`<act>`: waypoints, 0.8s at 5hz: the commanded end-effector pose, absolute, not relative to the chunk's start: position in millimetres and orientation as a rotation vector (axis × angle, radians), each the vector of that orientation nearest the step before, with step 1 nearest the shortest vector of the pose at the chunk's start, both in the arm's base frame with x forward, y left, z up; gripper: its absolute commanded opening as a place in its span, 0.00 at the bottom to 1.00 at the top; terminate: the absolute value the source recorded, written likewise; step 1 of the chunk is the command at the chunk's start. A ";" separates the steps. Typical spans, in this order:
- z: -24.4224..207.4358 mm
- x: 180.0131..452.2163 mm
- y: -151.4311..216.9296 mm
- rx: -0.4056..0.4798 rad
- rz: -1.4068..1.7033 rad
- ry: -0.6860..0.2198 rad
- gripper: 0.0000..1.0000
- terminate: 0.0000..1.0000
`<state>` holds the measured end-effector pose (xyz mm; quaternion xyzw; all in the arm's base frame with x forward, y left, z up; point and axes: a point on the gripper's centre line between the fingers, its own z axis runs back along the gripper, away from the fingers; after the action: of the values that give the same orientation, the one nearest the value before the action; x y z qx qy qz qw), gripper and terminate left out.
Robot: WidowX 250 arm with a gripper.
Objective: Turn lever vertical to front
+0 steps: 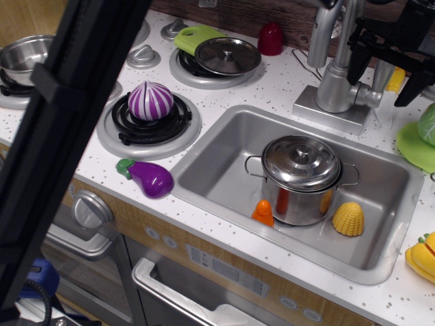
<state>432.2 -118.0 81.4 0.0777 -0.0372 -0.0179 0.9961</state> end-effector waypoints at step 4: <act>130.9 451.1 -114.4 0.292 0.048 -0.387 1.00 0.00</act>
<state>448.5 -115.4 84.7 0.1706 -0.1465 0.0169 0.9742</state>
